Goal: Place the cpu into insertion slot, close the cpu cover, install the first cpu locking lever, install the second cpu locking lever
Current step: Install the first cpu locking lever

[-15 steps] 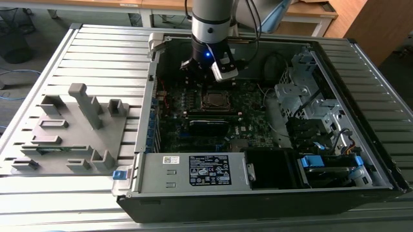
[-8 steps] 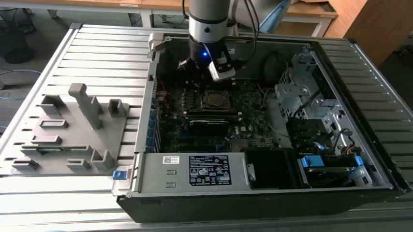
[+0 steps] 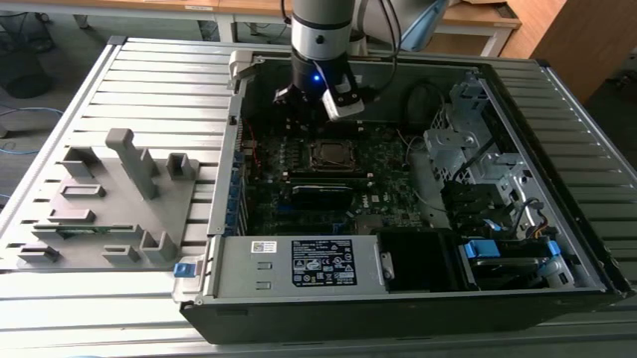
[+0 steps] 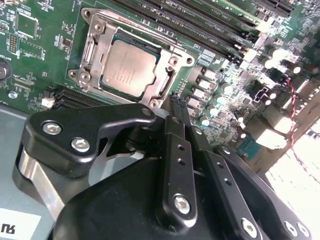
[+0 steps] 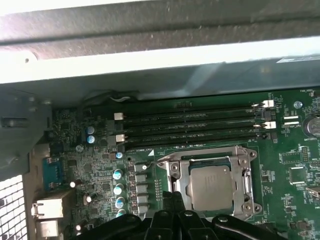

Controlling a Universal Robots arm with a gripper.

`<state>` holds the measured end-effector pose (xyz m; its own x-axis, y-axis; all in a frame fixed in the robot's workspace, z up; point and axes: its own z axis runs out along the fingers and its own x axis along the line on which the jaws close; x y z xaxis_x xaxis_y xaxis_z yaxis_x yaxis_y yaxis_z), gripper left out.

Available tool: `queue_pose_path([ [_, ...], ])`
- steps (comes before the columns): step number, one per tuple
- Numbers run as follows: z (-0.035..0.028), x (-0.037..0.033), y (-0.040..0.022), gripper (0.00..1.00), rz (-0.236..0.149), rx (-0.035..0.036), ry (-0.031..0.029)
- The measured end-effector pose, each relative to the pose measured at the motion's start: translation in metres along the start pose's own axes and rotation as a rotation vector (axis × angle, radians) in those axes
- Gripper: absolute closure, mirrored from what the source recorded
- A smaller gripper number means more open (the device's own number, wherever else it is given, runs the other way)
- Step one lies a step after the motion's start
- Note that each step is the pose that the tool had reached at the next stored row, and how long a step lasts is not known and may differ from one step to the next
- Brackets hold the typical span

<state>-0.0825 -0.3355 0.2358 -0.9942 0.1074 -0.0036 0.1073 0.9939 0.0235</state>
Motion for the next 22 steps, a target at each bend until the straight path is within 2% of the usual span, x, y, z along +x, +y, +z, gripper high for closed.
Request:
queue_pose_path([
  [3,-0.003,0.0,0.0001,0.89,0.0,-0.0001,0.0],
  [7,-0.0031,0.0011,-0.0001,0.89,0.0,-0.0001,-0.0004],
  [17,-0.0031,0.0186,-0.0019,0.89,0.0,-0.001,-0.0083],
  [22,-0.0037,0.0198,-0.0021,0.89,0.0,-0.001,-0.0096],
])
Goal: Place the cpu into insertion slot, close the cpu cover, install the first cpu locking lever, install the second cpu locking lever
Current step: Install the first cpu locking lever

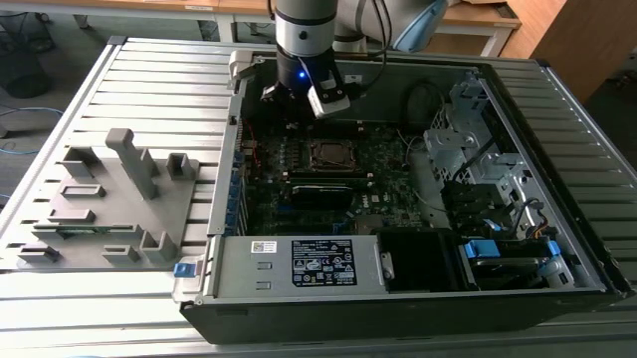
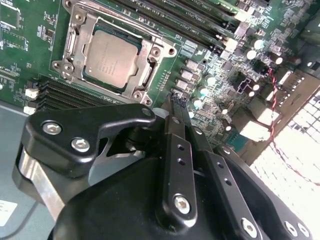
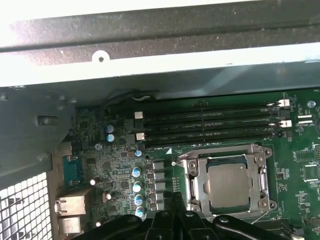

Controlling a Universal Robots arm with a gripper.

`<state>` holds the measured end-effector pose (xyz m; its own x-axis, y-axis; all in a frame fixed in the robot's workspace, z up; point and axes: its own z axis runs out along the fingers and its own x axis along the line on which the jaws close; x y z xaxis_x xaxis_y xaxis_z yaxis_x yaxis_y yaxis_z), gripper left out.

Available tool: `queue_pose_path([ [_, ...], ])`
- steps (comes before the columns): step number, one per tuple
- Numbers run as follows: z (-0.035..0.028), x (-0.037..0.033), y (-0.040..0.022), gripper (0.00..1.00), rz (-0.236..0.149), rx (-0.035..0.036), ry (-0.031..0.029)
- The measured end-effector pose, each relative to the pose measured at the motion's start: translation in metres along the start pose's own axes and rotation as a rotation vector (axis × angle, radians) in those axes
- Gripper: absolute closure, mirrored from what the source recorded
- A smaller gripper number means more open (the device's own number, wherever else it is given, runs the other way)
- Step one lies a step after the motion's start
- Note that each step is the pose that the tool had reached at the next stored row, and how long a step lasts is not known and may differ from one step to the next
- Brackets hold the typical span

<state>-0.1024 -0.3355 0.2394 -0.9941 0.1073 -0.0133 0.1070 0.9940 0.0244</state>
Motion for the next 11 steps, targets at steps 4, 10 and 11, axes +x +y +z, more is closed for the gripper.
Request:
queue_pose_path([
  [4,-0.0053,-0.0001,0.0002,0.89,0.0,-0.0001,-0.0001],
  [10,-0.009,-0.0001,0.0003,0.89,0.0,-0.0004,-0.0004],
  [11,-0.0091,-0.0001,0.0003,0.89,0.0,-0.0004,-0.0003],
])
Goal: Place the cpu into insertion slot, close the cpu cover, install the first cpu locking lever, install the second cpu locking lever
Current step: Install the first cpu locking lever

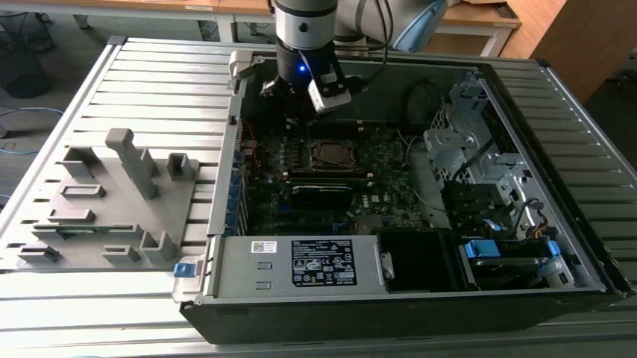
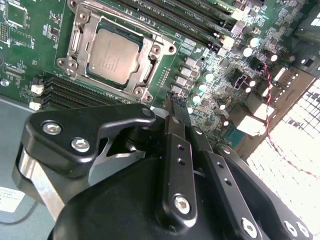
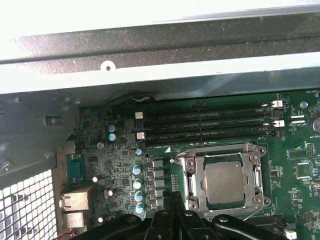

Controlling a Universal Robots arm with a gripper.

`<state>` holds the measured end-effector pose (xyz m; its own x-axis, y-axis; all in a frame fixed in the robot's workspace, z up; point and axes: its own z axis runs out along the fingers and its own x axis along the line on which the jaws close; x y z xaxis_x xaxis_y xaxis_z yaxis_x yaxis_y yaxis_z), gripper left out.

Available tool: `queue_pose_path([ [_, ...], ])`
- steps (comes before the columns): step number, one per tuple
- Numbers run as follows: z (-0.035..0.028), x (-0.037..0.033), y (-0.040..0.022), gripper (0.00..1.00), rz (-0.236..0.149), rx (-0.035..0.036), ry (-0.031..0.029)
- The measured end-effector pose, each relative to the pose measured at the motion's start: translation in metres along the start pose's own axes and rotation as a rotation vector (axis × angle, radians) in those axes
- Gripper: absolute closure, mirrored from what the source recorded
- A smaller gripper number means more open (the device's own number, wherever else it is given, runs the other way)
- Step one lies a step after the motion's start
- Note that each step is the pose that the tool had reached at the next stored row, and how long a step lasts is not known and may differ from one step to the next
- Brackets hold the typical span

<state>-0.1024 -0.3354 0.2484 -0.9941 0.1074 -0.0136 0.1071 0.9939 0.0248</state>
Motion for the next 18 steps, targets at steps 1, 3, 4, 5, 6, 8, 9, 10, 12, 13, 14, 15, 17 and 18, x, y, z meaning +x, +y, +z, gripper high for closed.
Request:
queue_pose_path([
  [1,-0.0001,0.0,0.0,0.89,0.0,0.0002,0.0001],
  [3,-0.0001,0.0,0.0,0.89,0.0,0.0003,0.0002],
  [4,-0.0001,0.0,0.0,0.89,0.0,0.0006,0.0021],
  [5,0.0,0.0,0.0,0.89,0.0,0.0014,0.009],
  [6,0.0,0.0,0.0,0.89,0.0,0.002,0.0138],
  [8,0.0,0.0001,-0.0001,0.89,0.0,0.0024,0.0175],
  [9,0.0,0.0001,-0.0001,0.89,0.001,0.0025,0.0181],
  [10,0.0001,0.0,0.0,0.89,0.001,0.0024,0.0186],
  [12,0.0002,0.0,-0.0001,0.89,0.0,-0.0037,0.0196],
  [13,0.0002,-0.0001,-0.0002,0.89,0.0,-0.0141,0.0207],
  [14,0.0001,0.0,-0.0003,0.89,0.001,-0.0288,0.0224],
  [15,0.0001,0.0,-0.0004,0.89,0.001,-0.042,0.0238],
  [17,0.0001,0.0,-0.0006,0.89,0.001,-0.0625,0.026],
  [18,0.0001,0.0001,-0.0007,0.89,0.001,-0.067,0.0266],
])
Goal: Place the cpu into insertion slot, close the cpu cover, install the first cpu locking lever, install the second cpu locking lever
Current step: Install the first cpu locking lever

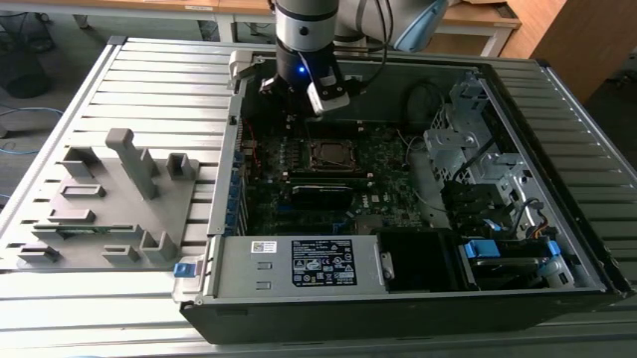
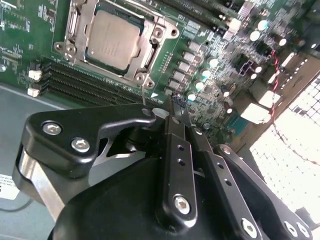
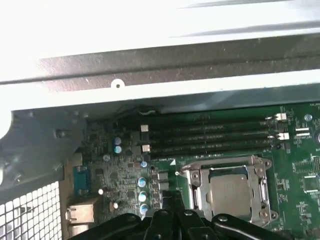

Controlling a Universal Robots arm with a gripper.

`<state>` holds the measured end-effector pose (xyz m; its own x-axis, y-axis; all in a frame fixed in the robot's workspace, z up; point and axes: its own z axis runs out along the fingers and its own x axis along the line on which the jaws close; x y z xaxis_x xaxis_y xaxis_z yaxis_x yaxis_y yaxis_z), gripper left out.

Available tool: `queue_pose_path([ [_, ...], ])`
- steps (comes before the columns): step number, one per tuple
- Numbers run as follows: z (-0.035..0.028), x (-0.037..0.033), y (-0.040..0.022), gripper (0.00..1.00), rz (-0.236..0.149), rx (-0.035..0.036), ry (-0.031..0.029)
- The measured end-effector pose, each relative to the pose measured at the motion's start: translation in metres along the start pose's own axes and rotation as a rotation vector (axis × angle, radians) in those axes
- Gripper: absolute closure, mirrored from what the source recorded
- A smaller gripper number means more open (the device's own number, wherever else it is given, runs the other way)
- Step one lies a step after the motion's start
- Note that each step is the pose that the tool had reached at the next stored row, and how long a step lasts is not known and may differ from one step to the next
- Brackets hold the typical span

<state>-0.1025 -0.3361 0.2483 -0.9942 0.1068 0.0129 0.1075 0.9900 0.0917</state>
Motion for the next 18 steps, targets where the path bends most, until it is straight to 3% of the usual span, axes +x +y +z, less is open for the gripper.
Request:
queue_pose_path([
  [6,0.0001,0.003,-0.0007,0.89,0.0,-0.0281,0.0029],
  [10,0.0,0.0048,-0.0012,0.89,0.0,-0.0749,0.0081],
  [14,0.0,0.0051,-0.0017,0.89,0.0,-0.105,0.0114],
  [16,0.0,0.005,-0.0021,0.89,0.0,-0.1283,0.0138],
  [18,-0.0001,0.005,-0.0022,0.89,0.0,-0.1363,0.0147],
])
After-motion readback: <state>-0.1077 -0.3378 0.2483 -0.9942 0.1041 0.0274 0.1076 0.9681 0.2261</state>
